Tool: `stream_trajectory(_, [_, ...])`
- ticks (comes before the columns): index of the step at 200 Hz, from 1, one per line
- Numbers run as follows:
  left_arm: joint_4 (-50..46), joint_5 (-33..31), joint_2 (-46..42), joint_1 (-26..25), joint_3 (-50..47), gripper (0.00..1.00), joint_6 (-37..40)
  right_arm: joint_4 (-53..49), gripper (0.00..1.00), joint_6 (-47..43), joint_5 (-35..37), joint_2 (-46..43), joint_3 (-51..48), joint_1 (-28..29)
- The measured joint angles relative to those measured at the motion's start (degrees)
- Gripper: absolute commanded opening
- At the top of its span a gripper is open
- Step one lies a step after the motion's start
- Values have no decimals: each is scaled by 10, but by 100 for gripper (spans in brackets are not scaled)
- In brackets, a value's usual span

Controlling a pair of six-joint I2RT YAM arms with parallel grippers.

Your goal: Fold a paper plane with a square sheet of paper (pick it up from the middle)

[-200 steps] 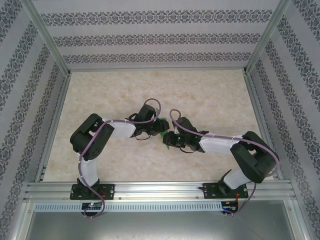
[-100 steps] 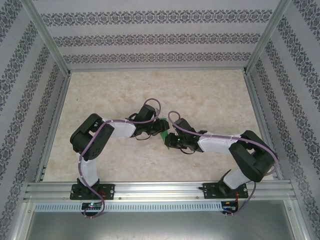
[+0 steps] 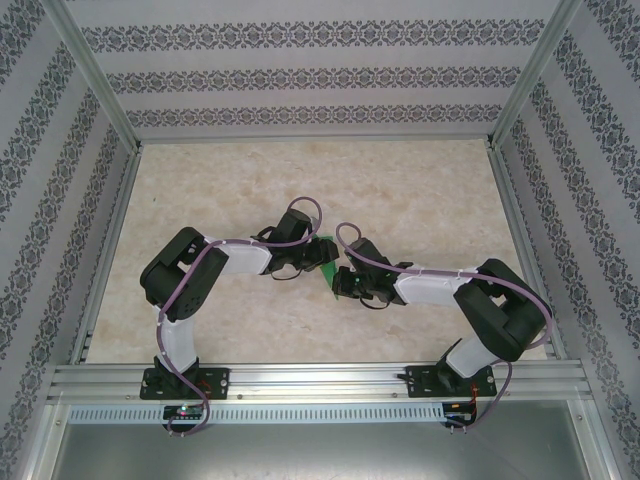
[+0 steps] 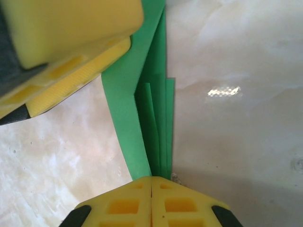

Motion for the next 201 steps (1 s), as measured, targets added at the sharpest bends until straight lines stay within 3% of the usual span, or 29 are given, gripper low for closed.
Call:
stream_trajectory(50, [-5, 0, 0, 0, 2, 45, 0, 3, 4, 23, -2, 10, -1, -4])
stream_trajectory(122, [-7, 0, 0, 0, 3, 45, 0, -42, 17, 28, 11, -38, -1, -4])
stream_trajectory(158, [-8, 0, 0, 0, 3, 45, 0, -28, 9, 24, -1, -81, -1, -4])
stream_trajectory(201, [-8, 0, 0, 0, 4, 45, 0, 70, 4, 43, -53, -27, -1, -4])
